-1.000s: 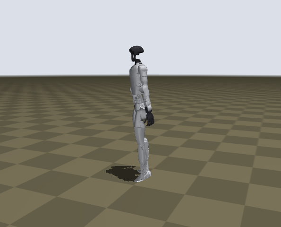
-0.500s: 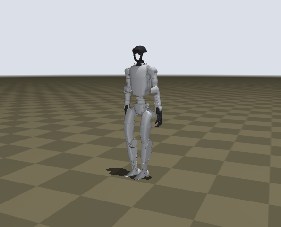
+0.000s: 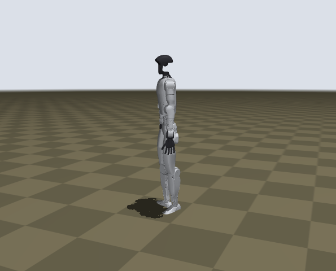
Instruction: Upper body actions
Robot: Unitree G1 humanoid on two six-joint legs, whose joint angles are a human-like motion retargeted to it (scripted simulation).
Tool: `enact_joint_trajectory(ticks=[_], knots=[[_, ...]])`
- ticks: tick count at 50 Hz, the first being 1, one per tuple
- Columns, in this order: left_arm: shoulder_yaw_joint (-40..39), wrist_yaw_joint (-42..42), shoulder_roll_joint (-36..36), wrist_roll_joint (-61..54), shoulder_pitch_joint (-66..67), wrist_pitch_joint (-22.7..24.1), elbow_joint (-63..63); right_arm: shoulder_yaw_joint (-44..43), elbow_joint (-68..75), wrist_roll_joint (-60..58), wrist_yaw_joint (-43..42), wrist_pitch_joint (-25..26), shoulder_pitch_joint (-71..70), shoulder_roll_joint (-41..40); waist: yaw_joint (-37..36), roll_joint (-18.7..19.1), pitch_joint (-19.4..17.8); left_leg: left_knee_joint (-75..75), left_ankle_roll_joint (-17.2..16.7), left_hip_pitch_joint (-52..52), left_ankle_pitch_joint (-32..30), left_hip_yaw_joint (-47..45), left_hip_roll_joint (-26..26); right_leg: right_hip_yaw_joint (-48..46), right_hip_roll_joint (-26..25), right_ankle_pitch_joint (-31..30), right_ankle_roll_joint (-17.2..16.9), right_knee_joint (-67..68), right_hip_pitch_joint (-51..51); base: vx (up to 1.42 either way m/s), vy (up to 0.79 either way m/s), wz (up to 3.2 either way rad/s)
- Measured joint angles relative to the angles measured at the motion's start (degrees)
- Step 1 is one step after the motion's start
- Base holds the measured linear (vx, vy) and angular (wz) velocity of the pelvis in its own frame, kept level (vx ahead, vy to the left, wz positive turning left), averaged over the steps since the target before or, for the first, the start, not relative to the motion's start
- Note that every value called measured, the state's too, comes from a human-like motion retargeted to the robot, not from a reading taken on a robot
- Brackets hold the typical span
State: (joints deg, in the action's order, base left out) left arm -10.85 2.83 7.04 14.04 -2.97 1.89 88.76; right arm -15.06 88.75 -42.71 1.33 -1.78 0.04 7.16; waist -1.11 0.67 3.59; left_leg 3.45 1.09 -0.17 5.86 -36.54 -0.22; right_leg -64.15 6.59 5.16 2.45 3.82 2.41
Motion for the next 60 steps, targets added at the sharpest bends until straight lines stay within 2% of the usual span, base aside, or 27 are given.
enact_joint_trajectory(ticks=[2,5,6,7,8,10,12,14,17,20,22,24,26,28,31,33,35,36,37,38,40,45,49,51,54,57,60], knots=[[-0.80,-0.57,-0.47,0.21,0.73,0.04,0.88,-0.71,0.48,1.39,0.03,0.04,-0.38,0.44,0.02,0.31,1.01,-0.20,-1.13,1.06,1.75,-5.66,0.65,-3.32,-0.30,-1.71,0.06,0.65,-0.97,-0.41,0.29,-2.87],[-2.07,-1.48,-1.13,0.02,1.56,-0.30,3.22,-1.77,1.44,3.23,-0.14,0.24,-0.55,1.17,-0.13,0.52,2.35,-1.26,-2.77,2.30,4.10,-10.19,1.10,-0.24,-0.25,-3.87,-0.46,1.89,-1.49,-0.39,0.24,-2.56],[-2.45,-1.78,-1.21,-0.24,1.67,-0.47,4.11,-2.03,1.84,3.65,-0.26,0.33,-0.61,1.41,0.34,0.14,2.79,-1.83,-3.61,2.71,4.68,-11.72,0.83,1.25,-0.38,-2.73,-2.87,0.93,-1.65,-0.33,0.16,-2.09],[-2.77,-2.02,-1.23,-0.51,1.81,-0.64,4.96,-2.27,2.27,3.99,-0.38,0.44,-0.61,1.62,0.98,-0.09,3.15,-2.43,-4.53,3.25,5.12,-12.99,0.77,3.32,-1.05,-1.62,-3.78,-0.13,-1.41,-0.41,0.12,-1.74],[-2.96,-2.17,-1.09,-0.81,2.01,-0.80,5.71,-2.48,2.77,4.18,-0.53,0.58,-0.47,1.75,1.95,-0.07,3.39,-3.08,-5.57,4.03,5.29,-13.76,1.12,6.55,-2.78,-0.59,-1.66,-1.39,-0.37,-0.40,0.08,-1.76],[-3.52,-2.13,-0.64,-0.95,2.03,-1.47,6.81,-2.97,4.14,4.28,-0.56,1.14,-0.54,2.08,1.69,-0.08,4.28,-4.57,-7.30,5.53,4.74,-18.02,2.37,11.20,-2.95,-0.86,-0.88,-1.26,1.04,-0.34,0.02,-1.89],[-3.99,-3.23,-1.02,-1.22,2.30,-1.78,6.92,-3.41,5.08,4.76,-0.59,1.86,-0.30,2.42,2.85,0.09,4.28,-6.84,-8.01,6.32,1.91,-17.05,4.04,14.71,-3.09,-1.03,0.29,-0.64,2.58,-0.35,-0.02,-1.54],[-4.36,-4.04,-1.13,-2.62,2.55,-1.14,6.09,-3.32,5.63,5.22,-0.77,2.03,-0.35,2.63,3.45,-1.43,3.57,-10.09,-7.98,7.95,-1.59,-19.06,4.90,19.22,-2.96,-0.68,1.11,-0.84,2.72,-0.37,-0.06,-1.50],[-4.74,-2.60,-0.26,-3.09,2.60,-0.75,4.14,-2.95,5.83,4.88,-0.77,1.82,-0.09,2.56,5.00,-4.49,2.88,-17.48,-4.91,8.88,-7.07,-19.60,6.32,21.38,-1.05,-0.82,1.89,-1.65,1.96,-0.25,-0.09,-1.43],[-4.12,-2.33,-0.15,-1.86,2.23,-1.58,2.24,-3.48,6.64,4.09,-0.96,2.18,0.87,3.08,4.83,-7.80,2.57,-29.47,2.58,6.00,-9.69,-13.79,8.81,25.75,1.72,-1.34,2.29,-2.02,1.16,-0.13,-0.07,-1.26],[-3.48,-2.80,-0.72,-2.73,1.03,-1.57,1.83,-4.30,7.17,3.76,-1.36,2.72,1.16,3.57,4.01,-8.76,1.92,-36.68,5.13,2.81,-8.98,-8.08,10.13,28.16,2.12,-2.02,2.73,-2.70,0.62,-0.15,-0.03,-1.24],[-3.18,-2.76,-1.81,-4.05,-0.16,-1.18,1.30,-5.03,7.49,3.93,-2.00,2.92,1.30,4.04,2.34,-8.82,1.58,-39.58,4.09,-0.78,-6.06,-1.54,8.55,30.67,1.70,-2.96,3.27,-3.37,0.85,-0.19,0.00,-1.57],[-2.71,-1.81,-3.14,-4.89,-1.11,-0.53,0.19,-5.65,7.70,4.32,-2.52,2.90,1.27,4.62,0.82,-8.10,1.64,-38.80,2.84,-5.14,-1.56,7.16,3.68,32.35,0.62,-3.94,3.79,-4.31,1.27,-0.14,0.03,-1.51],[-1.58,-0.71,-4.24,-4.59,-1.79,0.18,-1.20,-6.17,7.83,4.79,-2.80,2.94,1.28,5.07,0.23,-7.02,1.75,-34.86,3.18,-7.12,3.00,11.72,0.04,32.94,-0.14,-4.63,3.89,-4.82,1.49,-0.10,0.00,-1.03],[1.58,-1.08,-5.24,-2.60,-2.77,0.95,-2.38,-6.51,8.50,5.90,-2.52,2.96,1.14,5.81,-0.89,-4.06,1.41,-23.47,3.55,-5.91,5.97,10.11,-1.09,34.14,-2.47,-5.08,3.93,-4.74,1.35,0.00,0.04,-0.83],[3.86,-1.47,-5.51,-0.72,-3.01,1.36,-2.76,-5.83,8.65,6.24,-1.74,3.58,0.99,6.42,-1.79,-1.58,1.09,-14.80,2.82,-4.64,4.46,7.09,-1.28,35.00,-4.86,-5.04,3.98,-4.62,0.69,0.13,0.06,-0.77],[6.17,-1.20,-5.72,1.17,-2.42,1.66,-3.12,-4.92,8.65,5.39,-1.40,4.72,0.97,6.98,-1.08,-0.62,1.37,-10.27,8.87,-4.66,7.58,12.55,-6.29,35.27,-5.13,-4.87,3.61,-4.66,-0.32,0.21,0.07,-0.10],[6.79,-0.85,-5.63,2.10,-2.27,1.69,-3.18,-4.56,8.65,4.64,-1.49,5.18,0.65,7.09,0.48,0.35,2.01,-10.52,6.10,-3.04,8.28,7.10,-3.15,34.45,-5.65,-4.57,3.43,-4.61,-0.25,0.19,0.06,0.48],[7.13,-0.51,-5.53,3.09,-2.22,1.66,-3.23,-4.20,8.65,4.12,-1.59,5.56,0.23,7.12,1.68,1.05,2.41,-10.73,4.52,-2.58,8.62,5.65,-1.78,33.95,-5.92,-4.31,3.23,-4.50,-0.22,0.15,0.03,0.53],[6.92,-0.21,-5.42,4.24,-2.37,1.51,-3.22,-3.82,8.65,4.03,-1.75,5.74,-0.38,6.99,2.15,1.24,2.33,-10.87,5.34,-4.42,8.24,12.21,-3.96,34.10,-5.72,-4.09,2.97,-4.24,-0.26,0.11,-0.01,0.39],[6.55,-0.12,-5.20,5.82,-2.51,1.31,-3.17,-3.61,8.65,5.01,-1.98,5.37,-1.24,6.44,2.85,1.25,2.18,-10.85,4.45,-3.90,8.07,8.89,-2.67,33.52,-4.83,-3.31,2.20,-3.12,-0.22,0.08,-0.06,0.46],[5.12,0.33,-5.20,5.22,-1.23,1.19,-3.16,-3.99,8.65,9.51,-0.72,3.18,-1.32,5.49,-0.54,1.16,2.73,-10.17,5.47,-5.38,7.47,13.26,-4.11,32.61,-3.27,-0.11,0.55,3.22,0.81,0.24,-0.14,0.66],[2.98,1.48,-4.49,2.97,-1.00,0.89,-2.25,-3.87,8.65,10.15,-1.19,2.64,-0.80,4.40,-0.25,1.11,2.33,-12.34,5.46,-7.87,6.09,19.89,-4.05,32.89,-2.63,0.29,1.02,7.52,0.98,0.24,-0.22,2.03],[1.54,2.40,-3.63,3.13,-1.06,0.89,-2.14,-3.62,8.65,10.17,-0.63,2.51,-0.41,4.00,-0.35,0.88,1.55,-12.81,5.66,-8.49,4.98,24.83,-4.78,38.78,-3.19,0.28,1.83,10.01,1.75,0.22,-0.25,2.57],[-0.54,2.96,-1.97,3.38,-0.08,1.38,-2.91,-3.21,7.96,9.30,-0.03,2.66,0.24,2.92,-0.29,0.13,0.28,-12.64,5.60,-9.10,2.52,34.23,-6.81,54.17,-6.10,0.56,1.69,13.52,3.42,0.29,-0.32,2.88],[-1.58,2.27,-0.26,2.11,1.02,2.05,-3.35,-3.28,6.36,8.06,-0.16,2.30,0.87,1.77,0.65,-0.75,-0.87,-12.37,5.10,-9.98,-0.36,44.93,-9.85,66.64,-8.34,0.98,-1.50,14.38,3.79,0.22,-0.30,3.31],[-2.85,2.10,1.33,1.43,1.20,1.38,-3.43,-3.40,4.48,7.77,-0.01,1.19,1.42,1.13,0.33,-1.65,-1.63,-12.39,3.68,-11.80,-3.38,53.83,-12.81,68.84,-8.13,2.69,-4.64,13.35,3.20,0.13,-0.22,3.10]])
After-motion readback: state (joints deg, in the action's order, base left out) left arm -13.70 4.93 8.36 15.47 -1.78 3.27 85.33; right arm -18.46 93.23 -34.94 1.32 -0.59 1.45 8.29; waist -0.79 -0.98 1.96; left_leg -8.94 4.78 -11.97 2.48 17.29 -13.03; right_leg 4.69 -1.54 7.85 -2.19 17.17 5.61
